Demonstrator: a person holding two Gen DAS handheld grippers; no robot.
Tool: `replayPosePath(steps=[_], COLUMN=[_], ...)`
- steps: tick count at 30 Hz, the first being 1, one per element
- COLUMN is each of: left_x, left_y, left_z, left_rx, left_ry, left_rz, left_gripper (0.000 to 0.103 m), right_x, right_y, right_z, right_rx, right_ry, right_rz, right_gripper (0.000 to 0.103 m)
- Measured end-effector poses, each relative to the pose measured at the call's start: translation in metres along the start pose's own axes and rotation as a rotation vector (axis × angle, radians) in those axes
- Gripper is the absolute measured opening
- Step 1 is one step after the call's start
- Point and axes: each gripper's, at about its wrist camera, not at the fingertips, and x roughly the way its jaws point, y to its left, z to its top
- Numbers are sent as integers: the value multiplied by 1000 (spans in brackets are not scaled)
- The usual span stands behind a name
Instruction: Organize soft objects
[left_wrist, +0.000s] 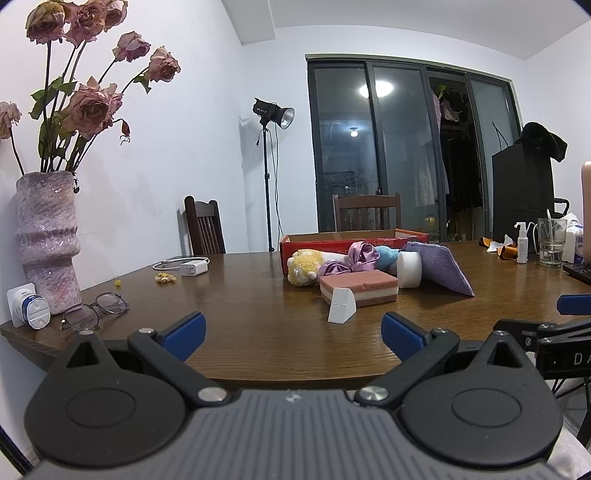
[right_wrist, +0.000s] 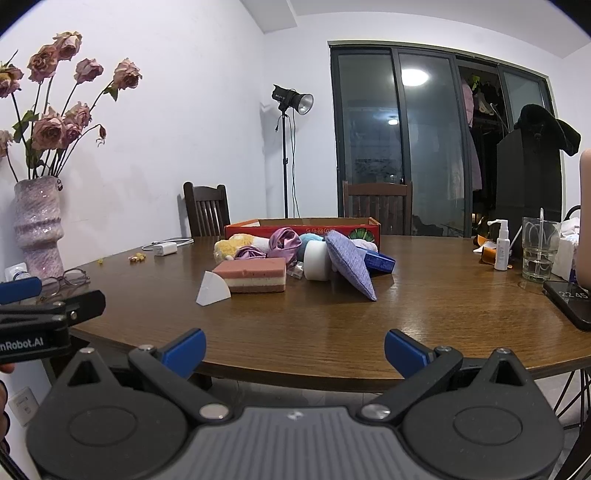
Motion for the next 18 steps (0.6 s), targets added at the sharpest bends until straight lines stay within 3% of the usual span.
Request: replayPosePath(steps=[18], left_x=[0], left_y=[-2], left_z=[-1], left_rx=[2], left_ry=[-3], left_rz=[-9], left_gripper=[103], right_x=[0], right_y=[0], right_z=[-1], right_rx=[3], right_ry=[0], right_rz=[-1], right_gripper=[103])
